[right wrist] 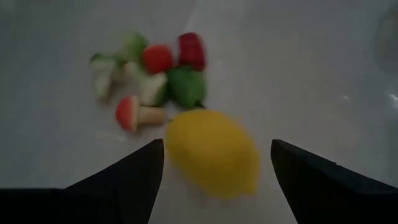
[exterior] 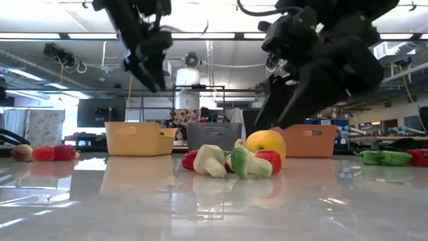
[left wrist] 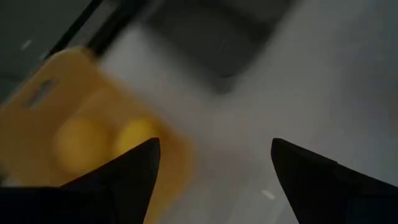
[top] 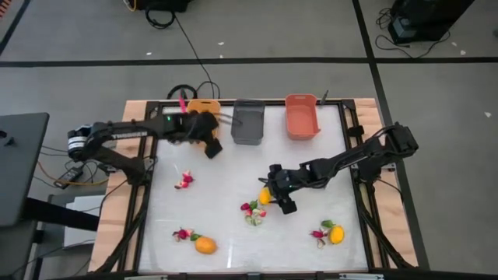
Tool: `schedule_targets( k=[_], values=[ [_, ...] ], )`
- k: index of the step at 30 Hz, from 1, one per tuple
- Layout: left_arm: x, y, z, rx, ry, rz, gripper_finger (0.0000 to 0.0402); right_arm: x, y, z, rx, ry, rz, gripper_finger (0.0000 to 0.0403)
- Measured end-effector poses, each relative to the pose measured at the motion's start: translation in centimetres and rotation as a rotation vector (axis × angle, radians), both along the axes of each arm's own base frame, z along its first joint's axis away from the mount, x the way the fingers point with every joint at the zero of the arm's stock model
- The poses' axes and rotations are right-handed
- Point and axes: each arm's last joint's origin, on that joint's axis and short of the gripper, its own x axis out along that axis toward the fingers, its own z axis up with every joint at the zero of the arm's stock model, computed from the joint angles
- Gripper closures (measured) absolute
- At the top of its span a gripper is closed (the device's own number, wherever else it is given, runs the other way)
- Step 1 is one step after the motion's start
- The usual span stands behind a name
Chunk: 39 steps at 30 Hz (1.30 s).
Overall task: Sort produce into baskets
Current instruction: Put the yellow lemon into the yellow bin
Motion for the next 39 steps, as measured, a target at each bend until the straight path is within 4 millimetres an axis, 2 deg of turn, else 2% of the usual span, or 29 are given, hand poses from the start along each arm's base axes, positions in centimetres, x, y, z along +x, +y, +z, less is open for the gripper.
schedule_targets(
  k=[8,14,25,34,39],
  values=[
    [3.3,-7.7,0.1,0.049,-0.187,-0.17,0.0099,0.9,-0.1,-2.7,-0.05,0.03,-0.003,0.0095],
    [5.4,-11.0,-1.8,0.052,-0.222,-0.233,0.0099,1.1,-0.1,-3.5,-0.046,0.054,-0.051,0.0107],
    [8.1,-12.9,-7.2,0.05,-0.088,-0.292,0.0099,1.4,-0.1,-2.6,0.025,-0.005,-0.122,0.0198],
    [10.0,-13.8,-9.5,-0.044,-0.122,-0.418,0.0099,1.7,-1.1,-2.5,0.045,-0.03,-0.229,0.0224],
    [10.1,-13.8,-10.3,-0.043,-0.094,-0.425,0.0099,1.9,-1.7,-2.4,0.053,-0.039,-0.253,0.0238]
  ],
)
